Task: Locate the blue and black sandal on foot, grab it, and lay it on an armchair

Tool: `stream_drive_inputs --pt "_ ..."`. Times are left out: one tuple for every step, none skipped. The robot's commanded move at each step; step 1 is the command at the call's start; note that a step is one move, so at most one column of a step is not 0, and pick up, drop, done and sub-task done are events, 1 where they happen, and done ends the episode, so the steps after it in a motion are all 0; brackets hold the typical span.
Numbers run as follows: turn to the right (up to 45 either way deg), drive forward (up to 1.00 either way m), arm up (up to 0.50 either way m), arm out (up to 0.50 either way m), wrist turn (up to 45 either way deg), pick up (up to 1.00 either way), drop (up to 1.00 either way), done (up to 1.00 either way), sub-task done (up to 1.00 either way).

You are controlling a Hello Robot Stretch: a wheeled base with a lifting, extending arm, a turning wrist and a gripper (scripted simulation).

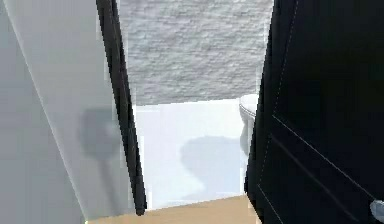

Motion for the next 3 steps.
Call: stream_drive_inputs --pt "3.0 0.0 0.0 0.0 0.0 0.0 0.0 0.0 0.0" --pt "0.0 1.0 0.0 0.0 0.0 0.0 0.0 0.0 0.0" --pt "0.0 0.45 0.0 0.0 0.0 0.0 0.0 0.0 0.0"
